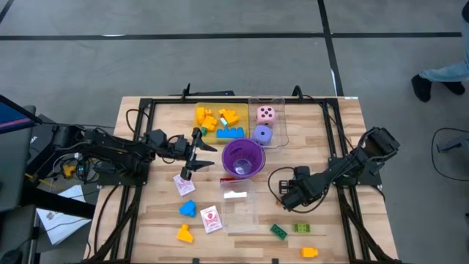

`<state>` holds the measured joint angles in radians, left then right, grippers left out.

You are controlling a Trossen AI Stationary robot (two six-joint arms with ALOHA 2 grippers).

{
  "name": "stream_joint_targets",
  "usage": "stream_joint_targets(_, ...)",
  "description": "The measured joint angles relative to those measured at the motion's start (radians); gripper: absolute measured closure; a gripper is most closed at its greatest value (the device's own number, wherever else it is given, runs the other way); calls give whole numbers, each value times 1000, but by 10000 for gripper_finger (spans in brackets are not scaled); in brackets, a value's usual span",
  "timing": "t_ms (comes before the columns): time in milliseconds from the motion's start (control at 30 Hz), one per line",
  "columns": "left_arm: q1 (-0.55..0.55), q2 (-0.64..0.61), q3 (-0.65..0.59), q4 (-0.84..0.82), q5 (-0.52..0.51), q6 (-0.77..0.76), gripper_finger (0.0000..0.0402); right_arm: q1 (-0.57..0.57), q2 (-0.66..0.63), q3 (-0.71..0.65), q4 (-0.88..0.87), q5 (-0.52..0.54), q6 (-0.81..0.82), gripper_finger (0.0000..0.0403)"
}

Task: Pick & Place Toys
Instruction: Put the blue game piece into the yellow bin

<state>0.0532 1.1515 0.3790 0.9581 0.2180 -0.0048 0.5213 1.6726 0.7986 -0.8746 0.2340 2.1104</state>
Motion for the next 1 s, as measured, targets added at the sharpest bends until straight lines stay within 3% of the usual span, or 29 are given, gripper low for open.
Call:
stream_joint_targets(267,0,0,0,0,0,0,192,3,4,33,-39,17,-51,257)
stream_joint_targets(533,0,0,0,-32,0,22,192,13,-12,133,-251,31,-106,275)
stream_joint_targets(800,0,0,0,-70,-38,56,192,57,-168,183,-307,241,-136,260)
stream_joint_targets(1000,0,0,0,-136,-93,83,192,55,-277,208,-310,417,-249,274)
